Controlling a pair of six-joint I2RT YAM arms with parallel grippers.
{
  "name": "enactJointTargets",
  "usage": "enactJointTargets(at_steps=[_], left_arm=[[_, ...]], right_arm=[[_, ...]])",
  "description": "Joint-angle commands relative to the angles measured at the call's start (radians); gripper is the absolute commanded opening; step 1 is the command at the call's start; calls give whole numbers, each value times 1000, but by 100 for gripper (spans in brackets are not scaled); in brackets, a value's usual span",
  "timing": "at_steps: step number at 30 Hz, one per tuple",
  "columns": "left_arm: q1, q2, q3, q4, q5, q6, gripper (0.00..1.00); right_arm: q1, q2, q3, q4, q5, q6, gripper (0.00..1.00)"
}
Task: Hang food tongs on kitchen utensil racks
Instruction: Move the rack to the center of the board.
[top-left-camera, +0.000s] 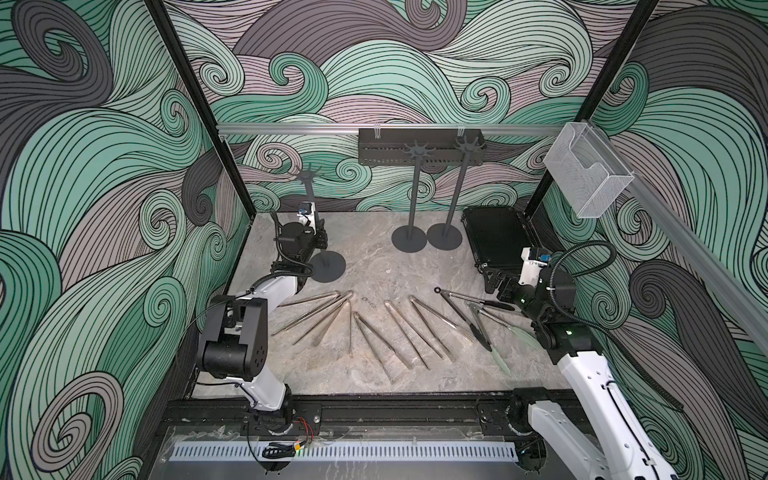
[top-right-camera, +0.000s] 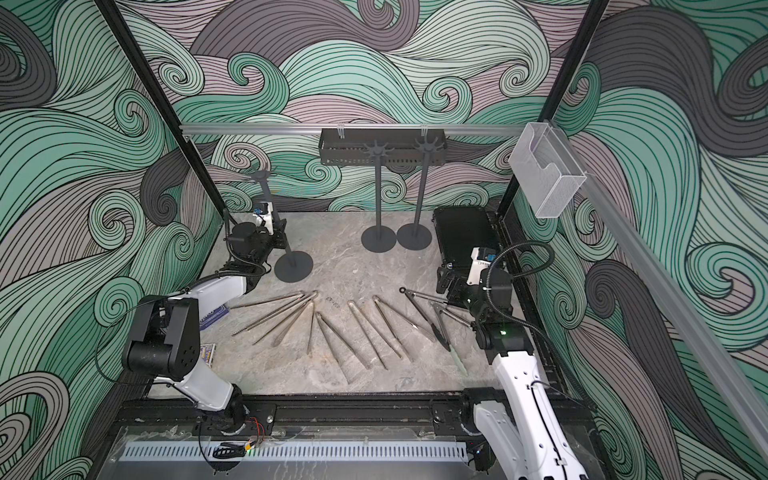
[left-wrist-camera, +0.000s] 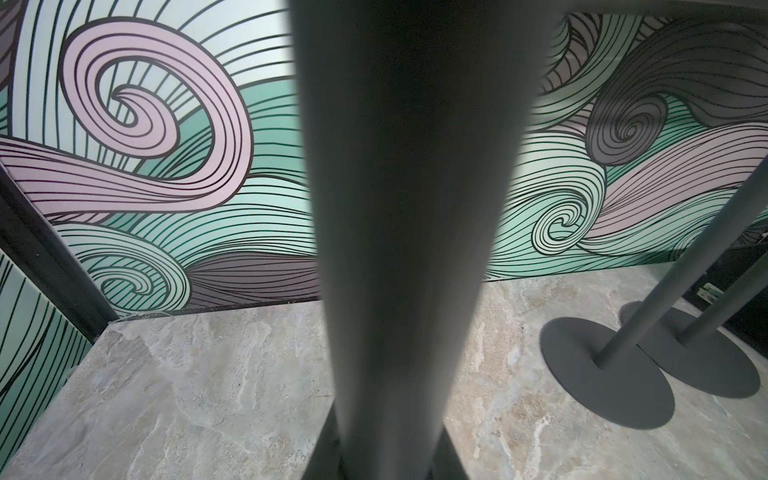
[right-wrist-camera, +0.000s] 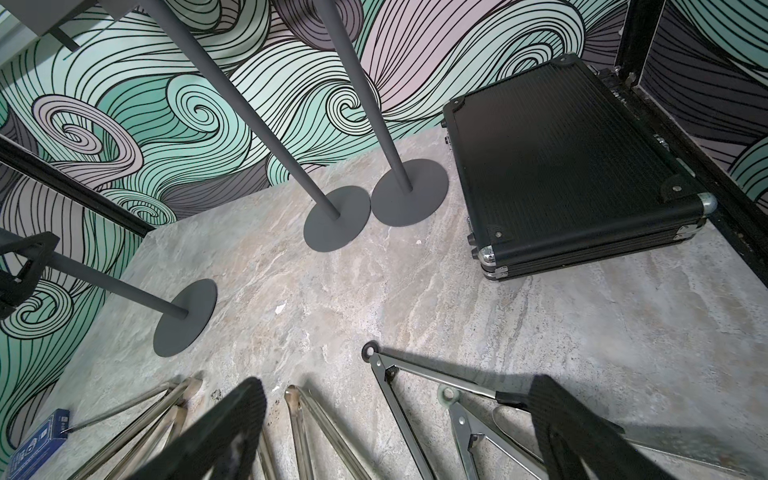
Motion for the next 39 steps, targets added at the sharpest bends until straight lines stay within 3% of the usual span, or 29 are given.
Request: enactJointTargets(at_steps=[1,11,17,20,26,29,31,39], left_arm=[[-6,28,55,54,35,13,0],[-7,28,55,-5,44,29,2],[-7,11,66,-34,19,38,39],[-6,6,77,-35,15,46,52],[-6,-8,92,-28,34,58,68],[-8,-43,82,-31,47,66,91],[-9,-82,67,-47,38,72,96],[-9,-312,2,-299,-43,68,98]], right_arm=[[6,3,-5,10,19,-9,99],[6,9,-4,12,20,-10,99],[6,11,-3,14,18,-10,99],[6,10,-1,14,18,-10,99],[6,11,0,16,17,-12,99],[6,12,2,17,15,-12,99],[6,12,3,16,11,-13,99],[7,1,3,0,-20,-4,99]])
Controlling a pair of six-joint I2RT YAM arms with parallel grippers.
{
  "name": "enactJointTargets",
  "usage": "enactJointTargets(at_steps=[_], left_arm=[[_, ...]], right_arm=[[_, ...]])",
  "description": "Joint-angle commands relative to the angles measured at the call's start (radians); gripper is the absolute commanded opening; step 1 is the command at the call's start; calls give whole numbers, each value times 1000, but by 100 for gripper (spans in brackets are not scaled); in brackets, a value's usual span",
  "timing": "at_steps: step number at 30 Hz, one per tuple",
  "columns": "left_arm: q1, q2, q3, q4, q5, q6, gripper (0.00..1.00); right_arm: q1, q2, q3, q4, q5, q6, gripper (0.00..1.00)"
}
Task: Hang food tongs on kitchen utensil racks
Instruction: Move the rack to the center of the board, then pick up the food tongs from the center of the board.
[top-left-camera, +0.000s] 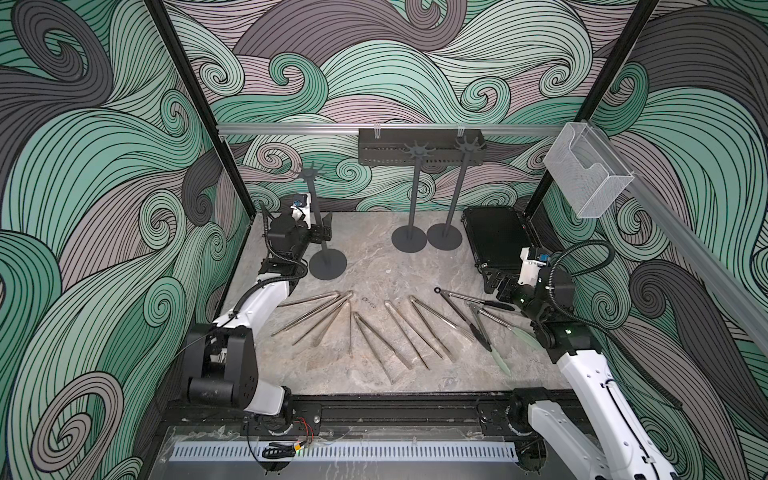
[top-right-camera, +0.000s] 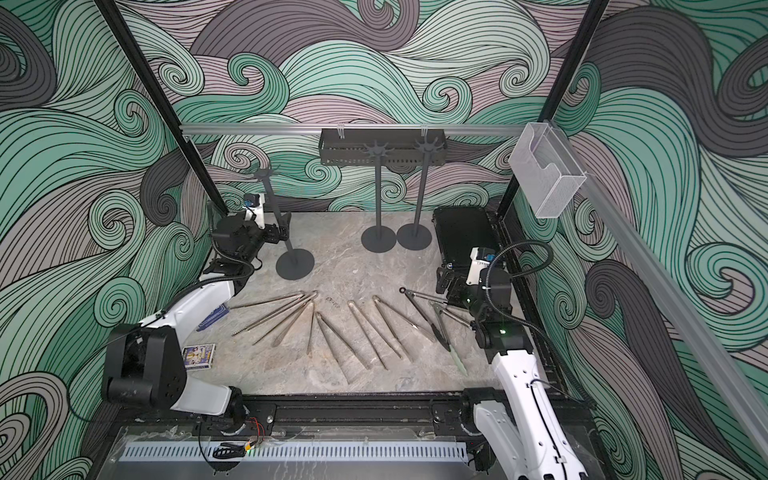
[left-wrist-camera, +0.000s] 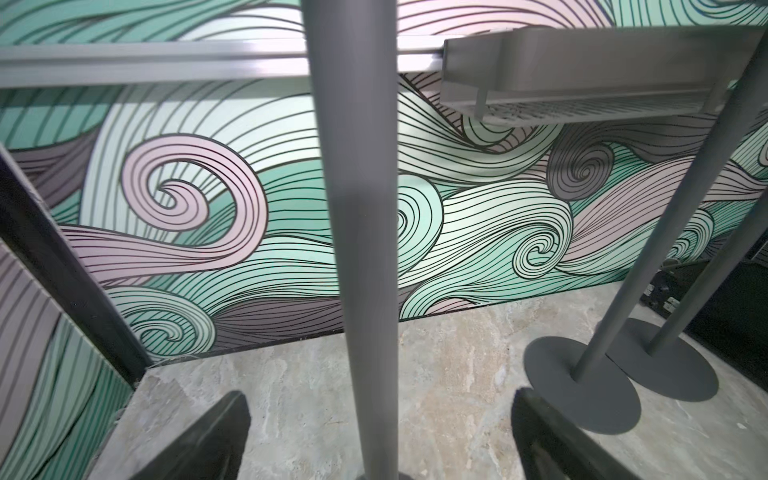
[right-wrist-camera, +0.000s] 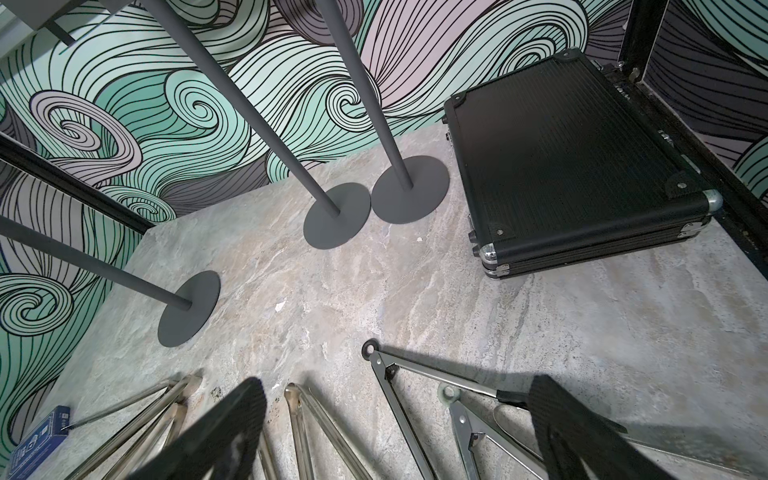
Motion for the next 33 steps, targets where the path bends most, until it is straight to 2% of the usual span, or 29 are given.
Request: enactJointTargets(at_steps=[1,5,10,13,18,22,25,33], left_arm=[[-9,-96,-28,-132,-42,14,98],[-12,-214,-62,-280,-75,-1,98],[-13,-344,-106,-429,-128,-20,98],[-13,-389,-67,-574,-208,-128,98],[-14,-433,15,-811,-235,-294,98],[-12,-476,58,-971,-209,-365,99],[-11,-502,52,-1029,-143,-390,99],[-12,-543,-22,-988,0,-437,99]], right_arm=[[8,-8,7,-9,-7,-2,99],[29,22,51,-88,44,-8,99],[127,112,118,-220,110,-19,98],[198,189,154,-295,138,-29,96],[301,353,228,-427,161,-49,90],[342,506,288,-489,178,-80,82],[346,602,319,-507,203,-116,78],[345,810,398,-458,233,-188,58]])
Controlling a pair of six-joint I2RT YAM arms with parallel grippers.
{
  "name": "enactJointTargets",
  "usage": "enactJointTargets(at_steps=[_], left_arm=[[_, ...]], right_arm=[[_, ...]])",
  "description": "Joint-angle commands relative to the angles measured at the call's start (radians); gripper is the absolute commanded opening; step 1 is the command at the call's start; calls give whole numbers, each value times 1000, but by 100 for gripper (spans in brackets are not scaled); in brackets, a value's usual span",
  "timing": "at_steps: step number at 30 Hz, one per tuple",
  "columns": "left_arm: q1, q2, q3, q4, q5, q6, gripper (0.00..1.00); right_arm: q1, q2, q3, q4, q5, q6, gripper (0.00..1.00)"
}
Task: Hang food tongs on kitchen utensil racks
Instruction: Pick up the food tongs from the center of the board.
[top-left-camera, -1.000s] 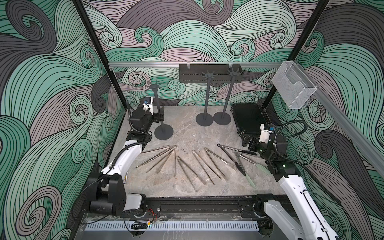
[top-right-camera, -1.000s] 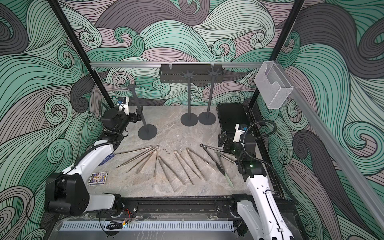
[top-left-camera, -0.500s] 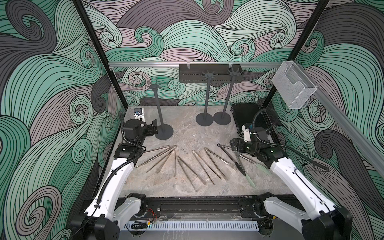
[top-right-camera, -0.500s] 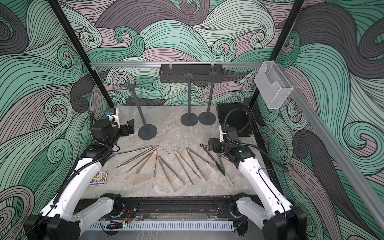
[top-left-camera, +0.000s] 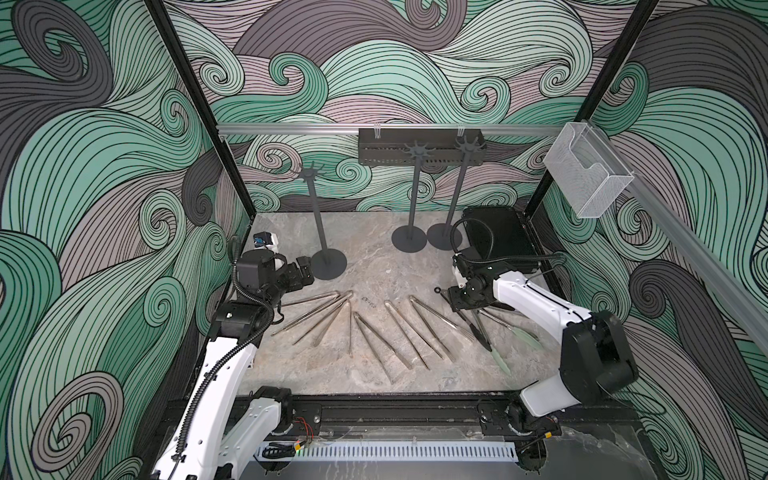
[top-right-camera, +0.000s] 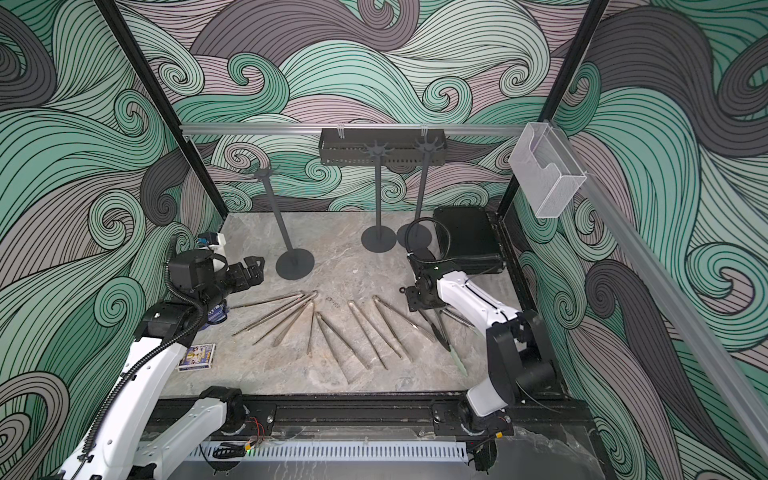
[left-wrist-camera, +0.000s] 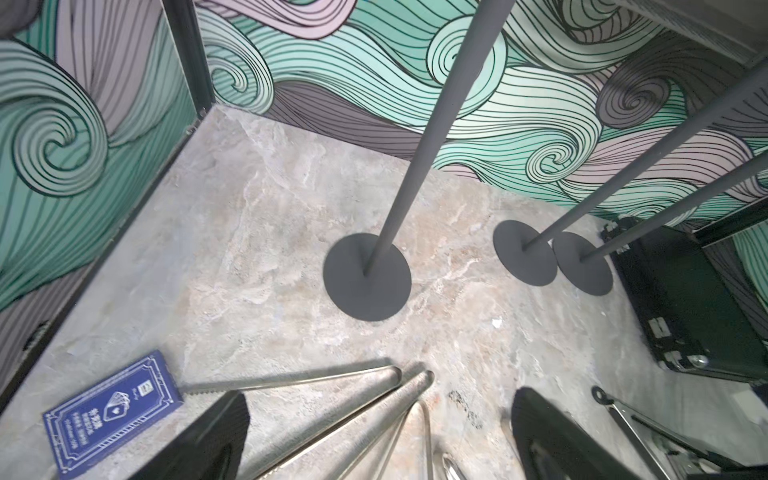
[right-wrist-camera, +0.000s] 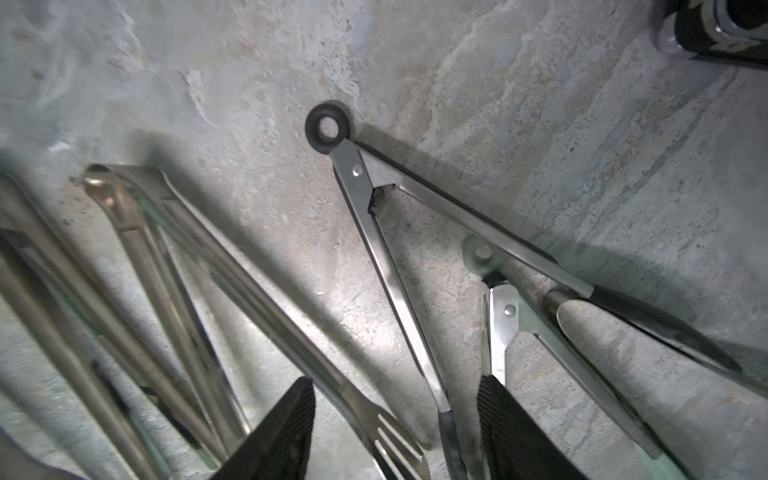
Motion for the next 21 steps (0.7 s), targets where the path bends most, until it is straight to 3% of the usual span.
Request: enactJointTargets(at_steps=[1,10,21], left_arm=[[-7,-8,-12,-18,81,-42,98],[-7,-11,-29,-10,87,-27,99],[-7,-12,-39,2,91,-17,98]], right_arm=[[3,56,39,15,8,-53,55],[3,178,63,45,11,-80,54],[2,257,62,65,-18,-101,38]])
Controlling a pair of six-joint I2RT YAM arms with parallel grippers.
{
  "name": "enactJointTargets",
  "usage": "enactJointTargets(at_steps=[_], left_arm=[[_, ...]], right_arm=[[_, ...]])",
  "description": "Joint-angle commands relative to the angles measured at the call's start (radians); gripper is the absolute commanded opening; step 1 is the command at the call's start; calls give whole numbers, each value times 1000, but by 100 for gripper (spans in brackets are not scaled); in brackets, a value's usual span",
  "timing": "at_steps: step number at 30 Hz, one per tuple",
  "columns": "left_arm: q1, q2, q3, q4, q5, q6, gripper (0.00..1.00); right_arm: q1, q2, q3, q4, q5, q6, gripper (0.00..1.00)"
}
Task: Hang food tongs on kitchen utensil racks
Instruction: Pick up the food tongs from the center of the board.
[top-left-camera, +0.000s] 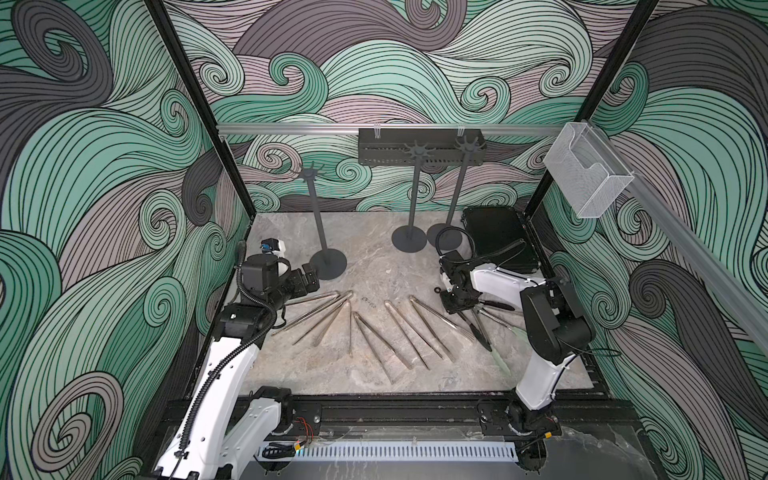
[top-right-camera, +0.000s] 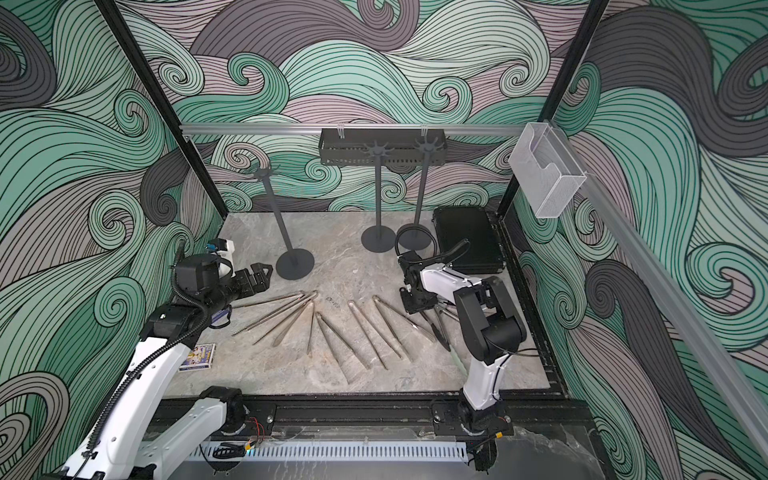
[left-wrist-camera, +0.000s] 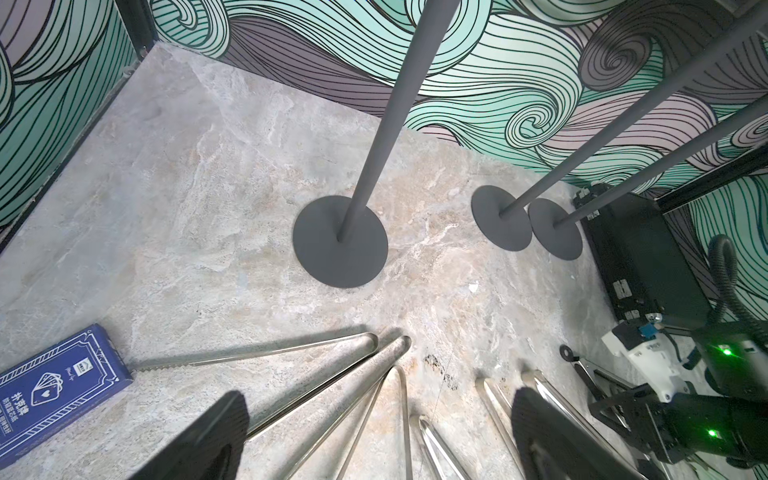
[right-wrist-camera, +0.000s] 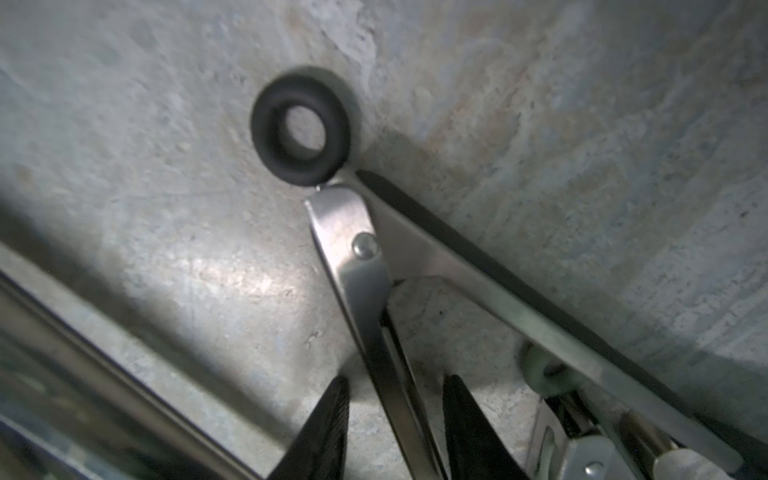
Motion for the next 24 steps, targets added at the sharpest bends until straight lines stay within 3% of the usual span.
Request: enactJointTargets(at_steps=[1,12,16,24], left_arm=[[-7,-8,0,4,10,-2,99],[-7,-16,-10,4,10,-1,99],[-7,-15,-11,6,15,0,98],[-7,-23,-15,22,21,0,99]], right_arm=[[2,15,11,3,-15,-18,36],[2,63,22,19,-11,-48,15],[2,61,41,28,3,-63,0],[4,-15,90,43,46,-99,0]])
